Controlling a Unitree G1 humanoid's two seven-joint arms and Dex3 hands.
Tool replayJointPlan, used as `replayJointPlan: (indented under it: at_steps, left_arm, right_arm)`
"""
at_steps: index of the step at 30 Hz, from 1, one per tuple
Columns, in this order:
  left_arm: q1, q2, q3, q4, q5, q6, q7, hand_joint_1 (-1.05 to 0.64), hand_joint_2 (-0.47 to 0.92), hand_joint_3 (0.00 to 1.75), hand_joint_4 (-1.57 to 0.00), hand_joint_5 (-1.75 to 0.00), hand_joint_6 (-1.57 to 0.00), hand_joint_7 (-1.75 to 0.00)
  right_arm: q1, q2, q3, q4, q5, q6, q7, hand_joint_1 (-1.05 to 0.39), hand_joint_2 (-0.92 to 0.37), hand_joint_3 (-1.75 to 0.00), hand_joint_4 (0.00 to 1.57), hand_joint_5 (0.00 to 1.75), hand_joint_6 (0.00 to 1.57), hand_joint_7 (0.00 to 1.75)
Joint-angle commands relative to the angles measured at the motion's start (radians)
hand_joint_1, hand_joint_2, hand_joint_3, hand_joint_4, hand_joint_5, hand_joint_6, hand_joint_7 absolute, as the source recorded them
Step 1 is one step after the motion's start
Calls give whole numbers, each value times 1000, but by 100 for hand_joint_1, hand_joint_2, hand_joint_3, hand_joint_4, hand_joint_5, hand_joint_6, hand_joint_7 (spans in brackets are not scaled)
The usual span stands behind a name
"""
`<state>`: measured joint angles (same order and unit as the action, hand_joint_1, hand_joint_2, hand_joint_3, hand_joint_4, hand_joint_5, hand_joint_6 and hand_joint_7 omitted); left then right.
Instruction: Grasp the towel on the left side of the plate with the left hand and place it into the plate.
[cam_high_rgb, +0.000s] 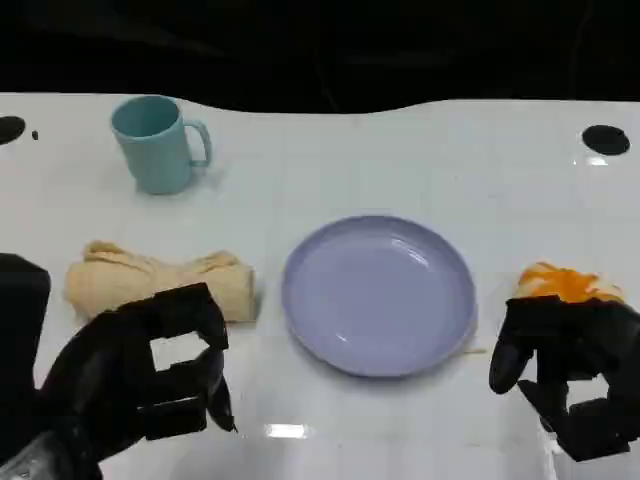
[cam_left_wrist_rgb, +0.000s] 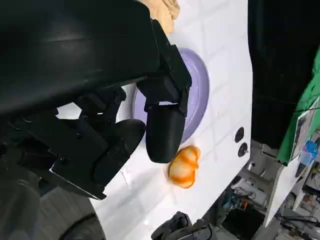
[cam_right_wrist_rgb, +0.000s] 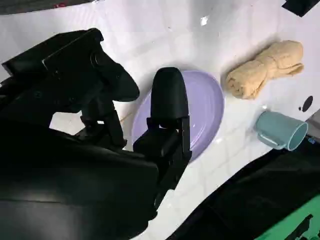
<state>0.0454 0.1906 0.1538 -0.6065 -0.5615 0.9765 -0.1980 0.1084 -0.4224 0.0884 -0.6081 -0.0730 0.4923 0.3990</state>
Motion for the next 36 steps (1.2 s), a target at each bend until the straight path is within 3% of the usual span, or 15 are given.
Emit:
replayJointPlan:
  at_steps: [1, 29, 32, 36]
  left_arm:
    - [-11, 20, 4, 5, 3, -5, 7, -5, 50, 139, -85, -175, -74, -173]
    - [-16, 23, 6, 6, 8, -2, 12, -5, 49, 141, -86, -175, -74, -174]
    - [-8, 23, -1, 3, 33, -41, 16, -5, 52, 133, -79, -174, -72, -161]
    - [5, 39, -30, -4, 102, -108, 23, -9, 56, 113, -71, -154, -67, -132]
  right_arm:
    - [-12, -8, -7, -7, 1, 12, 0, 4, -50, -119, 75, 175, 70, 152]
    - [-14, 3, 0, -7, -1, 23, -8, 4, -50, -120, 76, 175, 69, 154]
    - [-15, 5, 5, -4, -5, 14, -10, 3, -50, -120, 77, 175, 69, 154]
    - [-19, 8, 13, -3, -9, 12, -13, 3, -50, -120, 77, 175, 69, 154]
